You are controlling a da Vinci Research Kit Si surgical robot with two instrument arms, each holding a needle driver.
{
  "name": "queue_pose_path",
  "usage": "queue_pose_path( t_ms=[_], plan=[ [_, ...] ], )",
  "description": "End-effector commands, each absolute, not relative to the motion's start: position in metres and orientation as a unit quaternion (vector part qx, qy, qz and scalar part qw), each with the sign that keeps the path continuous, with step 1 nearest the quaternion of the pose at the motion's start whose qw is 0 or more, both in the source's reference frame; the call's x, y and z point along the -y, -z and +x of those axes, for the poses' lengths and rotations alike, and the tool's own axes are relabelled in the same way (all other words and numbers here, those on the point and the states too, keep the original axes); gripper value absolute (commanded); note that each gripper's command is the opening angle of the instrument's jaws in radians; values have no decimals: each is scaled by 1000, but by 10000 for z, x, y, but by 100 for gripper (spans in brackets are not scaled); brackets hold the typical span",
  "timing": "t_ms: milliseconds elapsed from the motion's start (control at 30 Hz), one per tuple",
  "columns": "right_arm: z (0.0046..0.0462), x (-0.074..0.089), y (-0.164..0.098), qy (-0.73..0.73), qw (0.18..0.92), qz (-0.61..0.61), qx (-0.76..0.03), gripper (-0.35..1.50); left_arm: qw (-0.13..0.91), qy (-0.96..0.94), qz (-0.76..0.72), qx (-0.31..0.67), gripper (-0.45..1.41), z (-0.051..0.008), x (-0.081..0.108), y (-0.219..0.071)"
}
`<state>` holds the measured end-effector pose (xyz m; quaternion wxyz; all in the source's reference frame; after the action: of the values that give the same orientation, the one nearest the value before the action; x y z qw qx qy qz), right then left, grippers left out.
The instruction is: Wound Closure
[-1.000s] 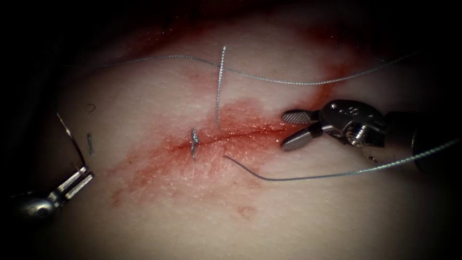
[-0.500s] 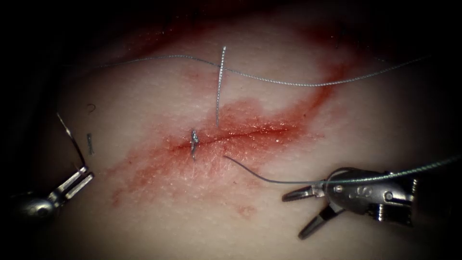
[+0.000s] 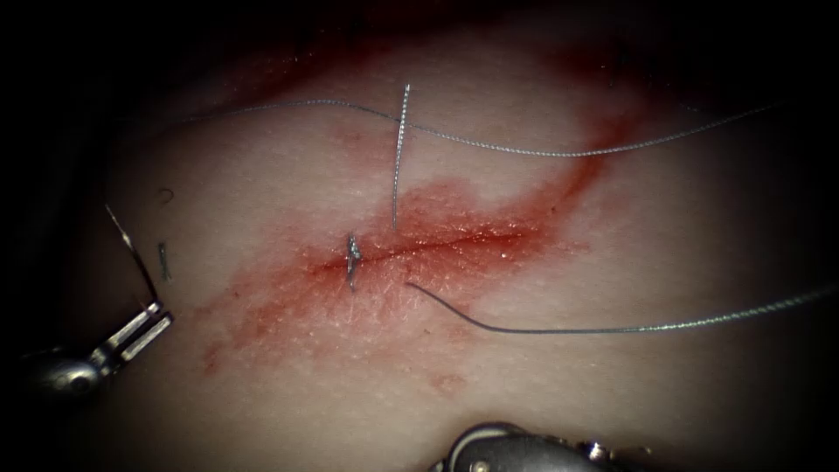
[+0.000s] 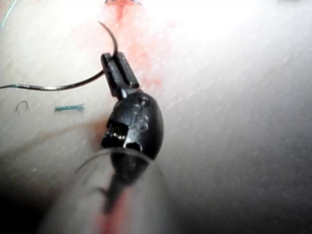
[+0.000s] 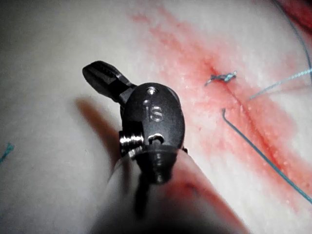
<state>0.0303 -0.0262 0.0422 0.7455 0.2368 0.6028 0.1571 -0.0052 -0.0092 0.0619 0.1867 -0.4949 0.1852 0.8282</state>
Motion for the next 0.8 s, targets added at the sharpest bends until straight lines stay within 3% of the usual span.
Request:
queue_pose_path(
  t_ms=[33,400,433,467,500,533,567,633,800],
  plan=[
    [320,242,-416,-168,741,215,-613,-11,186,-828,-497,-184,-45,-58,96,-627],
    [304,116,-396,-226,752,91,-612,-3,179,-833,-496,-170,-45,-64,100,-631],
    [296,99,-399,-232,754,82,-609,0,184,-833,-495,-166,-33,-66,101,-632],
    [296,99,-399,-232,754,82,-609,0,184,-833,-495,-166,-33,-66,101,-632],
    [292,93,-400,-232,756,77,-608,-1,186,-833,-494,-164,-3,-67,101,-632],
    [280,80,-404,-236,759,71,-603,-5,202,-830,-497,-156,64,-70,101,-630],
    [280,80,-404,-236,759,71,-603,-5,202,-830,-497,-156,64,-70,101,-630],
    [257,67,-410,-240,764,60,-596,-8,217,-826,-498,-148,108,-74,102,-625],
    [221,54,-422,-247,774,43,-582,-10,237,-822,-501,-130,128,-77,104,-613]
  ],
)
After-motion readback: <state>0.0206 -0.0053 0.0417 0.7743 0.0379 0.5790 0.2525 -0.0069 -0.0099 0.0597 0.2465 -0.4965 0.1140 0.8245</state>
